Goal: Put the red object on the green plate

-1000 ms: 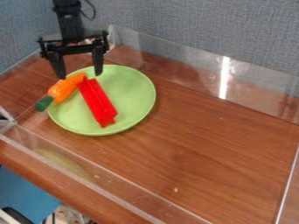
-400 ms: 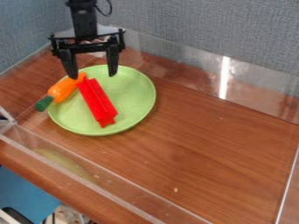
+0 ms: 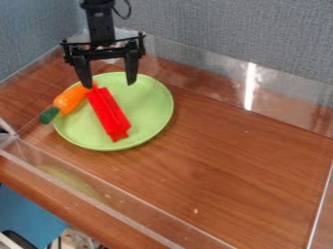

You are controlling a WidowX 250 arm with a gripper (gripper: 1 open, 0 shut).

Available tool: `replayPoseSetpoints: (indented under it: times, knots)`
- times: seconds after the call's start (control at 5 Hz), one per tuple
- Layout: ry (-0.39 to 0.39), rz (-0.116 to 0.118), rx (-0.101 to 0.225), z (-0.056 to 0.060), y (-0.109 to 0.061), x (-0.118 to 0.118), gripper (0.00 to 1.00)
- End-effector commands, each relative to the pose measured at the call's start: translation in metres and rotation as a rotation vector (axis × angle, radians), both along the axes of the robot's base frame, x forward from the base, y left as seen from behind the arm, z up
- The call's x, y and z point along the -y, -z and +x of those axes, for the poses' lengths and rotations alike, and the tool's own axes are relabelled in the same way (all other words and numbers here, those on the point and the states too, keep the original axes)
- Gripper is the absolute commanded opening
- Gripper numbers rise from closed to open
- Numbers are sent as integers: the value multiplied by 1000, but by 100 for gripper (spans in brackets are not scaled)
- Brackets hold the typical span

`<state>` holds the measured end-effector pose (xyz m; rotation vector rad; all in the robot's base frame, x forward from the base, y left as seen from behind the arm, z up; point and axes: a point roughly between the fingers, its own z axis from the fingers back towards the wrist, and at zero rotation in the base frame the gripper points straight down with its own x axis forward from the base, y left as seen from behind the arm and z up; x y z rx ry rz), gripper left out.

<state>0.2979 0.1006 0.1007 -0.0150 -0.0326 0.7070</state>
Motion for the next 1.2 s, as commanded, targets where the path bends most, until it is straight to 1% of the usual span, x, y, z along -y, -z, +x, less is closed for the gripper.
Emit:
replayPoseSetpoints:
  times: [0.0, 0.2, 0.4, 0.6, 0.8, 1.0]
  knots:
    - [14, 24, 45, 11, -13, 1, 100]
    - [18, 26, 38, 14, -12, 3, 100]
    - [-15, 30, 31, 14, -23, -15, 100]
    - [-72, 36, 22, 13, -31, -36, 100]
    - [-63, 27, 13, 14, -32, -26, 100]
    - [7, 17, 5, 18, -35, -16, 100]
